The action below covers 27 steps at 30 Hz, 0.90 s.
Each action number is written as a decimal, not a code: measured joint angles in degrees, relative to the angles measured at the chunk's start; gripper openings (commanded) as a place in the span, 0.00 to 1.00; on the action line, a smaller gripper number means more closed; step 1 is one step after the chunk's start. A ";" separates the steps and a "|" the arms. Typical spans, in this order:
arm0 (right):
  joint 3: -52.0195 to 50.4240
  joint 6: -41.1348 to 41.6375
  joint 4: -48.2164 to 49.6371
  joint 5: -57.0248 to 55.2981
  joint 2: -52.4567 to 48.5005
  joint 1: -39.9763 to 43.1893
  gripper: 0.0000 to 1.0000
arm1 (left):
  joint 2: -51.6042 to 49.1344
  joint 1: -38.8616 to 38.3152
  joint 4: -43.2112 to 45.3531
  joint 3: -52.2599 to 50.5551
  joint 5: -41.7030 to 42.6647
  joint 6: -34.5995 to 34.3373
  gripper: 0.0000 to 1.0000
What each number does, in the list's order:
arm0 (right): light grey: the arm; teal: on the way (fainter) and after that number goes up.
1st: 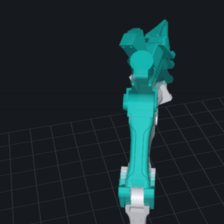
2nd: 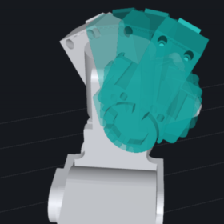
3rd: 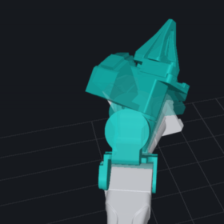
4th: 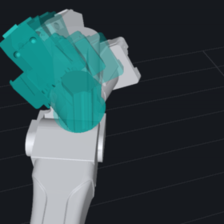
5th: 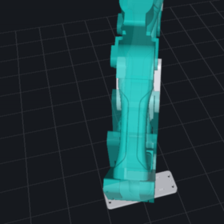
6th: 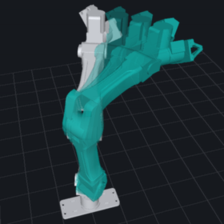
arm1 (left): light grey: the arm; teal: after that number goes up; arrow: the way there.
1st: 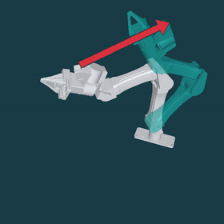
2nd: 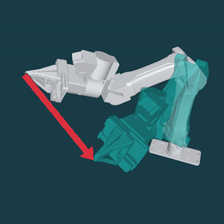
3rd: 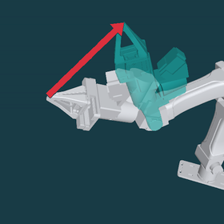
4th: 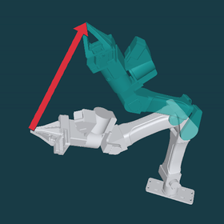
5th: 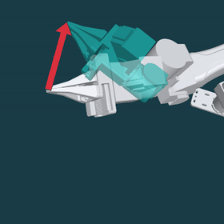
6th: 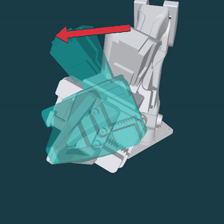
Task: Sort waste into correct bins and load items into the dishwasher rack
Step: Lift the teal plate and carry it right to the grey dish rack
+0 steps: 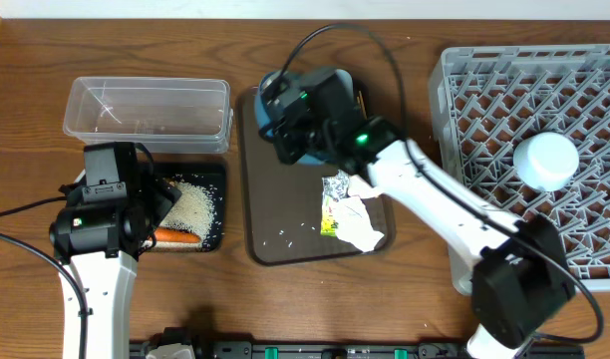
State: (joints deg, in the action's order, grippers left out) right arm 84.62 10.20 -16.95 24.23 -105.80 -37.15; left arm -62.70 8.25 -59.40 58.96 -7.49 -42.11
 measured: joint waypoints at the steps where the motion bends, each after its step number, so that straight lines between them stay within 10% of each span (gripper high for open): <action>1: 0.00 0.66 0.33 1.79 0.37 0.90 0.01 | 0.00 0.00 0.02 0.00 -0.02 0.00 0.98; 27: -0.17 12.98 2.67 39.15 15.47 37.88 0.01 | 0.00 0.00 0.02 0.00 0.00 0.00 0.98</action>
State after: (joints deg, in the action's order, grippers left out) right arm 84.44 23.18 -14.28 63.37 -90.32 0.73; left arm -62.70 8.25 -59.37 58.96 -7.49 -42.11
